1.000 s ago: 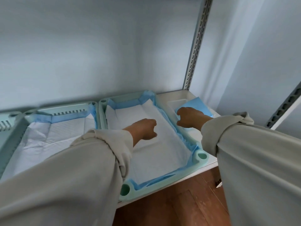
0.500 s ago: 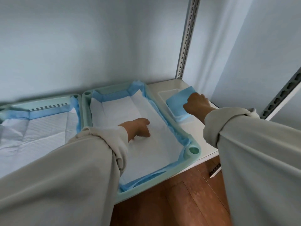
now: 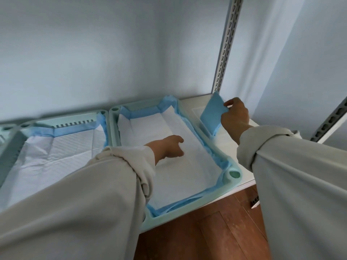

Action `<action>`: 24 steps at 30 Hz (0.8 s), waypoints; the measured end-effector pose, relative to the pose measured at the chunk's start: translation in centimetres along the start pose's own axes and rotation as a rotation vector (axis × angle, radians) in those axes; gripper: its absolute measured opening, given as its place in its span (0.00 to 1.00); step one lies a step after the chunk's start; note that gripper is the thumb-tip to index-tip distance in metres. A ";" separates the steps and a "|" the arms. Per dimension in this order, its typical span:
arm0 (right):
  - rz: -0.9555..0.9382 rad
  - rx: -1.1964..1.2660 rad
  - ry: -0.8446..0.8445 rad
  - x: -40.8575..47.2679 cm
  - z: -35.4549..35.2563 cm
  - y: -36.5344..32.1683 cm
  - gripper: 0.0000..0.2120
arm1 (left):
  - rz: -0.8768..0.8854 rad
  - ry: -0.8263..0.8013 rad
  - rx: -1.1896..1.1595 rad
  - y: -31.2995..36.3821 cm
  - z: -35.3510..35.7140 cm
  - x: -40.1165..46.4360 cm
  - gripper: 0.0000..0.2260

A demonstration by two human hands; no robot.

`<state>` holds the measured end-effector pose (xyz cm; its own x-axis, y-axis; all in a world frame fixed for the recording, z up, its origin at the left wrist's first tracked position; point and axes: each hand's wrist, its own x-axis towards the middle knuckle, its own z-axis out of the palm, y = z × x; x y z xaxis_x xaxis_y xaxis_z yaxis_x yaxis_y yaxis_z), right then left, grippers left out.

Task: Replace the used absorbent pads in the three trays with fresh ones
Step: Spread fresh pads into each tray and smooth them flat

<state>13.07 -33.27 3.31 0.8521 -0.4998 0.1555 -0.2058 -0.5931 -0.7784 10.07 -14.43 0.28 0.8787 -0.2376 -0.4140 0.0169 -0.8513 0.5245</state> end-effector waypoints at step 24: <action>-0.650 0.010 -0.473 -18.5 7.3 -20.3 0.18 | -0.095 0.562 0.167 -12.5 -14.6 -20.4 0.29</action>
<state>5.00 -7.37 11.75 0.9139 0.2655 0.3072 0.4042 -0.6666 -0.6264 -1.14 7.92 13.04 0.9957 0.0881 0.0277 0.0722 -0.9298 0.3610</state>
